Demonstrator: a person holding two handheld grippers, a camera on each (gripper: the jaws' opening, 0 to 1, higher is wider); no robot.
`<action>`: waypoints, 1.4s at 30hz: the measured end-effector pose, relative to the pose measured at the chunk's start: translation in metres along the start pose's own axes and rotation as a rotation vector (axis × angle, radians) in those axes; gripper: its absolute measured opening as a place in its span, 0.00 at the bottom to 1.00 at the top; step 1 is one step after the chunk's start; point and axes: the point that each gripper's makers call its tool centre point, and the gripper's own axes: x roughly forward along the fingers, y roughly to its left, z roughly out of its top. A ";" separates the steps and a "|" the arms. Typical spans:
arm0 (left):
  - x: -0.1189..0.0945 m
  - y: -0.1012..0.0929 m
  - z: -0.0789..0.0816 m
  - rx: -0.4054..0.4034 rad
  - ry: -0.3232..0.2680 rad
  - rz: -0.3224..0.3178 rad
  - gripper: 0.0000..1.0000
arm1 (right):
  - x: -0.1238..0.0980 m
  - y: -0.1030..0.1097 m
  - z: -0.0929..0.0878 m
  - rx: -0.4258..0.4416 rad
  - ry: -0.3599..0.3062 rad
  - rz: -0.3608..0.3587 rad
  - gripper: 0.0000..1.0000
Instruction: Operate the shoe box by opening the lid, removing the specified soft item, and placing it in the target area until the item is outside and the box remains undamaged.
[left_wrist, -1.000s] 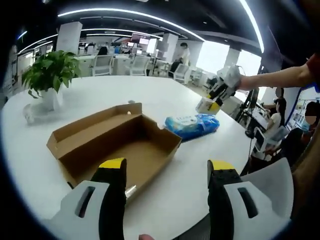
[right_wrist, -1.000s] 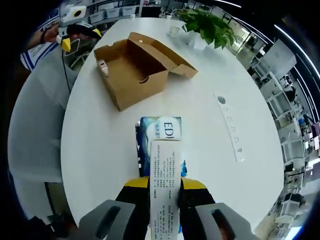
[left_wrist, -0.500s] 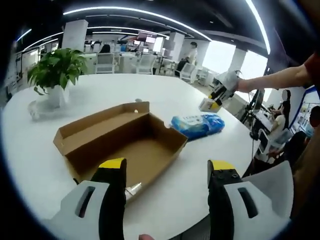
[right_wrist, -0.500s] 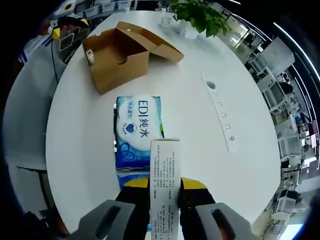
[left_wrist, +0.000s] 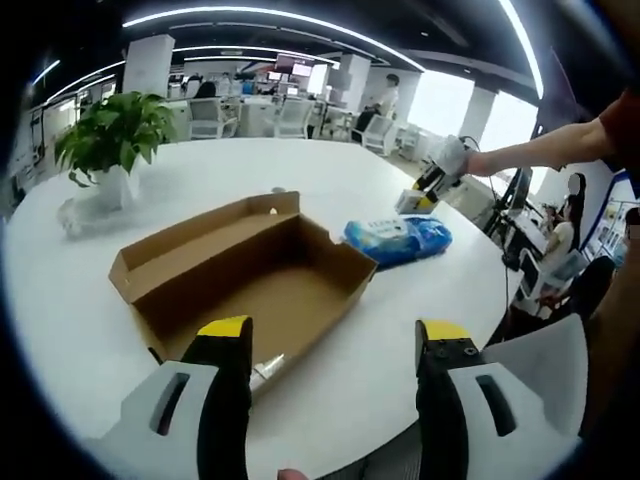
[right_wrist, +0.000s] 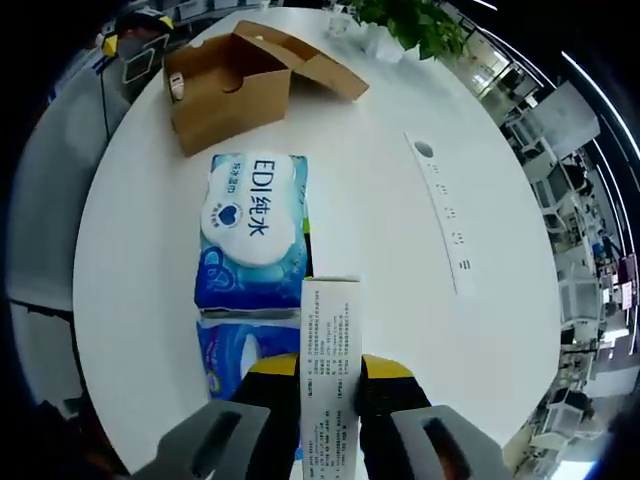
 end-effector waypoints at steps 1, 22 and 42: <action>0.000 0.000 0.000 0.000 0.000 0.000 0.66 | 0.003 -0.001 -0.002 -0.008 0.005 0.002 0.17; 0.001 0.011 -0.002 -0.012 0.022 0.032 0.66 | 0.038 -0.001 -0.015 -0.030 0.038 0.045 0.17; 0.001 0.014 -0.008 -0.020 0.042 0.042 0.66 | 0.051 -0.005 -0.026 0.000 0.049 0.067 0.17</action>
